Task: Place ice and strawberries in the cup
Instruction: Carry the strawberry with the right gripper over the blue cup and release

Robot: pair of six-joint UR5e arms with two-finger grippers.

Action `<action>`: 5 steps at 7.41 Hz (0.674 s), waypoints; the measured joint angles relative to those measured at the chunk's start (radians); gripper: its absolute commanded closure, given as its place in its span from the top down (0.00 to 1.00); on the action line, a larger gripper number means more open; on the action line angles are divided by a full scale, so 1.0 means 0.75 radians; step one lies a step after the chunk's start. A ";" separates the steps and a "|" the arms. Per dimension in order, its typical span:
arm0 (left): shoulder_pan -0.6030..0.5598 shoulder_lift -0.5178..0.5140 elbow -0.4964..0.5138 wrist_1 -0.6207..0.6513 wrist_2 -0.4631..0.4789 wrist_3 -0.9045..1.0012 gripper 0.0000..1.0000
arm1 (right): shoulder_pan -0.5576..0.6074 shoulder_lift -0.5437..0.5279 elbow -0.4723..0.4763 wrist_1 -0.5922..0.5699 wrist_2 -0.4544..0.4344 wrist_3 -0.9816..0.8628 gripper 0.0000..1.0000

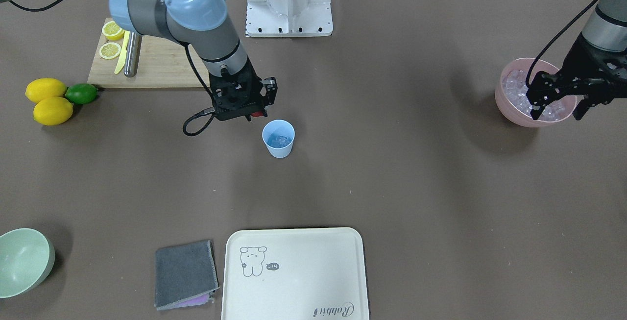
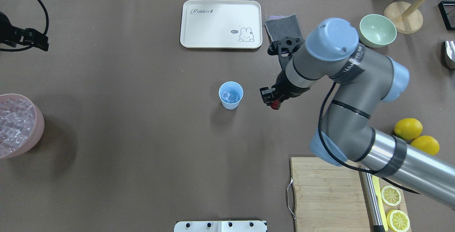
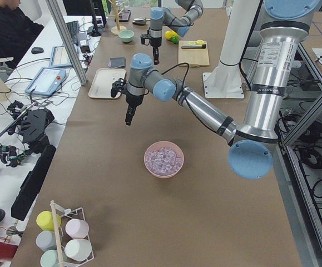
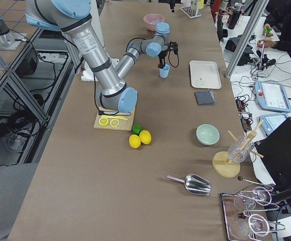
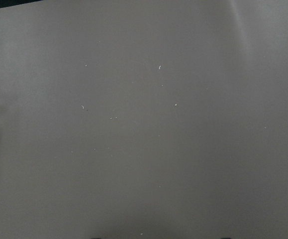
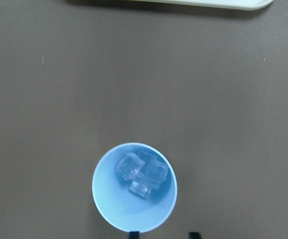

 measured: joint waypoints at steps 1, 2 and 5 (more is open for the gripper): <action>-0.003 0.016 -0.004 -0.002 -0.008 0.002 0.87 | 0.011 0.044 -0.039 0.002 -0.009 0.017 0.00; -0.003 0.027 -0.009 -0.003 -0.014 0.000 0.87 | 0.017 0.082 -0.083 0.005 -0.024 0.035 0.00; -0.003 0.033 -0.003 -0.004 -0.019 -0.005 0.88 | -0.005 0.128 -0.151 0.015 -0.075 0.064 0.63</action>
